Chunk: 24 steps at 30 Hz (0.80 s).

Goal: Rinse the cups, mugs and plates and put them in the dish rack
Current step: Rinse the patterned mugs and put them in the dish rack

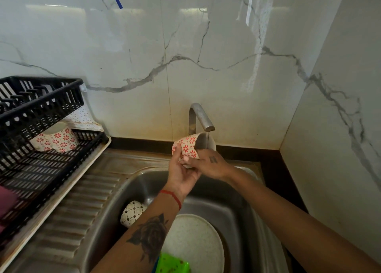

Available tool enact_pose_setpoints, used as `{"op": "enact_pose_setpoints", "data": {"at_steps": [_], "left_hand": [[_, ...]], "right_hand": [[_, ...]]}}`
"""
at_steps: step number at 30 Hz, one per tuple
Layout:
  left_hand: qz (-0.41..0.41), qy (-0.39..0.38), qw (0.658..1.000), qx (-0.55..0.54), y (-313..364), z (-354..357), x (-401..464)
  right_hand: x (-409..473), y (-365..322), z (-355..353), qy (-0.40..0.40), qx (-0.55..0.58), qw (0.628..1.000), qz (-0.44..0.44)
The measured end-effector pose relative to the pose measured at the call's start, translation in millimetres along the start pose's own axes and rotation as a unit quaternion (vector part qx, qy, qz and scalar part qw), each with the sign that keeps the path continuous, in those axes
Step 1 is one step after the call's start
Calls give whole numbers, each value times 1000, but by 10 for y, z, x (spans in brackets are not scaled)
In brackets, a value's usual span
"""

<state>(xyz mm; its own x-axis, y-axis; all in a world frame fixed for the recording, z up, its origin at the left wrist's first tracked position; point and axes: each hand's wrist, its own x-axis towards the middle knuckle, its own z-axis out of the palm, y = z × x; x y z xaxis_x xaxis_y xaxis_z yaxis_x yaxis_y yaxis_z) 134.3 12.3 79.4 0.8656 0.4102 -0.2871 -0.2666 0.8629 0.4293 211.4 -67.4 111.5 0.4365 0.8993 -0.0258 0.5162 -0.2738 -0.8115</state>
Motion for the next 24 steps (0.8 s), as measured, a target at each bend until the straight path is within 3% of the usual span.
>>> {"op": "enact_pose_setpoints", "data": {"at_steps": [2,4,6,8,10,11,12,14,15,17,21,22,24], "left_hand": [[9,9,1000,8,17,45,31],[0,17,999,41,38,64,45],[-14,28,999,43,33,53,51],[-25,27,999,34,-2,56,40],[-27,24,999,22,-22,58,29],[-25,25,999,21,-12,49,29],[-22,28,999,32,9,41,28],[-23,38,996,74,64,34,32],[-26,42,994,98,89,29,32],[-34,53,987,150,130,11,28],[-49,97,940,322,152,-91,11],[-51,97,941,321,122,-100,2],[-49,60,979,190,58,-80,15]], "right_hand": [[2,35,-13,-32,-82,996,-22],[8,69,-113,-62,-317,944,-64],[45,101,-172,-61,-435,897,-56],[57,33,-117,-46,-360,932,-4],[70,-37,8,-52,-121,990,43],[58,-70,48,-55,-36,997,47],[31,-83,48,-66,-21,997,32],[-11,-6,-36,-95,-188,977,-14],[-33,45,-90,-88,-309,946,-32],[-63,139,-178,-59,-418,903,-86],[-32,53,-185,29,-188,979,-75],[-27,11,-155,46,-185,980,-62],[-24,-24,-43,59,-181,980,-56]]}}
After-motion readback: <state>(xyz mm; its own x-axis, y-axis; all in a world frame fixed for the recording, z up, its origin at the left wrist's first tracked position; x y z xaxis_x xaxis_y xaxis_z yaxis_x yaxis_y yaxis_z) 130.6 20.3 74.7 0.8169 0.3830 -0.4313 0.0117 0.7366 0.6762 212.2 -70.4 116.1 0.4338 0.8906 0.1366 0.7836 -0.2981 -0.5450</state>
